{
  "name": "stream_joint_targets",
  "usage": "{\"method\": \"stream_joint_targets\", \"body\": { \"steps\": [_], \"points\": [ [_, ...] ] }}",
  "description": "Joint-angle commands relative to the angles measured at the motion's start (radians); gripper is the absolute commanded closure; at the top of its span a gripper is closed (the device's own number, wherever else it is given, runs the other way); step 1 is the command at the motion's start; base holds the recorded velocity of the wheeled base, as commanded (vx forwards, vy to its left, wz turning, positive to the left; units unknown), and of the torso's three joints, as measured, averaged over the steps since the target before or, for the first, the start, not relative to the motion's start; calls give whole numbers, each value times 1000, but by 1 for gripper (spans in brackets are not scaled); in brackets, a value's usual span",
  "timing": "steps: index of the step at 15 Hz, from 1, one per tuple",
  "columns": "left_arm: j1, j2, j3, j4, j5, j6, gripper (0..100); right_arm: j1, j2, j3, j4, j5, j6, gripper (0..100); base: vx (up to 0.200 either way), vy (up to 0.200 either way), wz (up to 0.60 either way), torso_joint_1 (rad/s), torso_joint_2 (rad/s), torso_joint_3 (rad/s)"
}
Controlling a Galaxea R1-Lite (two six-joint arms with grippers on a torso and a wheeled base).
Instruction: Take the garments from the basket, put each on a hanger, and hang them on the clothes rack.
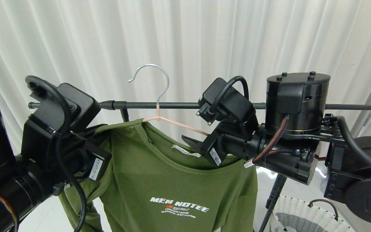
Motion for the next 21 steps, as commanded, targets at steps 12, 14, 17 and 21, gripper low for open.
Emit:
{"method": "stream_joint_targets", "body": {
  "steps": [12, 14, 17, 21],
  "points": [
    [-37, -11, 7, -1, -2, -7, 0, 11, -8, 3, -4, -16, -12, 100, 0, 0, 0, 0, 0, 0],
    [-54, -11, 0, -1, -2, -9, 0, 11, -19, 3, -7, -16, -35, 100, 0, 0, 0, 0, 0, 0],
    [-49, -12, 1, -43, 0, -9, 0, 18, -54, 32, -7, -16, -55, 100, 0, 0, 0, 0, 0, 0],
    [1, -32, 26, -74, 0, -7, 0, 16, -108, 84, -10, -15, -55, 100, 0, 0, 0, 0, 0, 0]
  ]
}}
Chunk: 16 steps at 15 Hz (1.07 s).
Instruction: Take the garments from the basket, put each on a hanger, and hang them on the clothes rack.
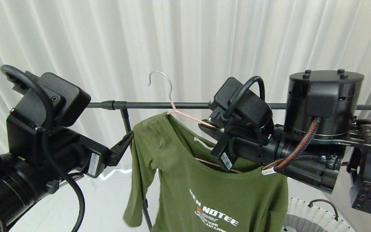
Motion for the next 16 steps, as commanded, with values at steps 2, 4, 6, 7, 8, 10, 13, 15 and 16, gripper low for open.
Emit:
{"method": "stream_joint_targets", "body": {
  "steps": [2, 4, 6, 7, 8, 10, 13, 15, 16],
  "points": [
    [53, -29, 36, 0, -1, -1, 0, -2, -48, 36, 0, 1, 0, 100, 0, 0, 0, 0, 0, 0],
    [78, -38, 62, 0, -2, 1, 0, -3, -58, 38, 0, 4, 0, 100, 0, 0, 0, 0, 0, 0],
    [107, -36, 104, 0, -10, 4, 0, -5, -84, 61, 0, 12, 0, 100, 0, 0, 0, 0, 0, 0],
    [115, -35, 128, 0, -19, 2, 0, -3, -107, 84, 0, 27, -2, 100, 0, 0, 0, 0, 0, 0],
    [127, -35, 150, 0, -52, 2, 0, -3, -129, 101, 1, 47, -3, 100, 0, 0, 0, 0, 0, 0],
    [195, -33, 199, 1, -154, 4, 0, -3, -183, 135, 5, 75, -25, 100, 0, 0, 0, 0, 0, 0],
    [299, -30, 240, 0, -323, 1, 0, -3, -255, 194, 9, 132, -68, 100, 0, 0, 0, 0, 0, 0],
    [405, -25, 271, 0, -447, -2, 0, -3, -304, 245, 9, 169, -68, 100, 0, 0, 0, 0, 0, 0],
    [437, -27, 290, 0, -501, -2, 0, -3, -319, 262, 9, 185, -68, 100, 0, 0, 0, 0, 0, 0]
  ]
}}
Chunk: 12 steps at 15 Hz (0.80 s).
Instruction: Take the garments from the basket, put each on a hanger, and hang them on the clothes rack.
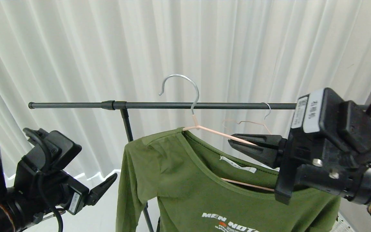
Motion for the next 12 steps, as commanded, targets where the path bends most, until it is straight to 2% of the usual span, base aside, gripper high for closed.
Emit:
{"method": "stream_joint_targets", "body": {
  "steps": [1, 3, 4, 7, 10, 12],
  "points": [
    [75, 3, 41, -1, -89, -2, 0, 0, -56, 38, -2, 18, 0, 100, 0, 0, 0, 0, 0, 0],
    [102, 6, 58, -1, -178, -3, 0, 0, -59, 44, -2, 34, 0, 100, 0, 0, 0, 0, 0, 0],
    [111, 11, 61, -1, -193, -3, 0, 0, -59, 43, -2, 40, 0, 100, 0, 0, 0, 0, 0, 0],
    [116, 6, 66, -1, -214, -89, 0, 0, -66, 44, -2, 49, 3, 100, 0, 0, 0, 0, 0, 0],
    [116, -4, 64, -19, -300, -89, 0, 2, -72, 46, -2, 75, 3, 100, 0, 0, 0, 0, 0, 0],
    [116, 2, 57, -19, -313, -91, 0, 3, -70, 41, -2, 77, 3, 100, 0, 0, 0, 0, 0, 0]
  ]
}}
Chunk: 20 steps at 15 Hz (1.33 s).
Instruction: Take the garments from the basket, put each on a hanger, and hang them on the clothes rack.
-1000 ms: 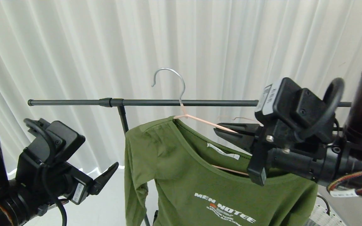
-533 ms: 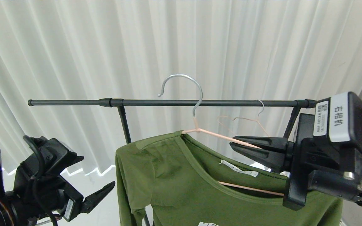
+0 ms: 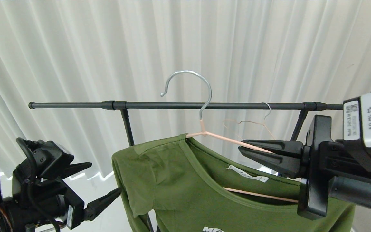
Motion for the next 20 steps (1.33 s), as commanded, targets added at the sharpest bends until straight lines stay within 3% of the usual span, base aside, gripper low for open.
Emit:
{"method": "stream_joint_targets", "body": {
  "steps": [1, 4, 5, 12, 15, 19, 20],
  "points": [
    [2, 8, -18, 0, 0, -1, 0, 7, 0, -1, 1, 1, 0, 100, 0, 0, 0, 0, 0, 0],
    [14, 9, -35, -2, 0, -1, 0, 35, -13, 1, 2, 1, 0, 100, 0, 0, 0, 0, 0, 0],
    [15, 11, -38, 0, 0, -1, 100, 44, -15, 1, 2, 1, 1, 100, 0, 0, 0, 0, 0, 0],
    [75, 65, -55, 0, 0, -1, 100, 53, -46, 1, 4, -1, 1, 100, 0, 0, 0, 0, 0, 0],
    [141, 65, -51, 0, 0, -1, 100, 38, -55, 1, 4, -5, 3, 100, 0, 0, 0, 0, 0, 0],
    [149, 40, -33, 0, 0, -1, 100, 36, -53, 1, 4, -7, 3, 100, 0, 0, 0, 0, 0, 0],
    [144, 23, -27, 0, -2, -1, 0, 30, -52, 1, 4, -7, 3, 100, 0, 0, 0, 0, 0, 0]
  ]
}}
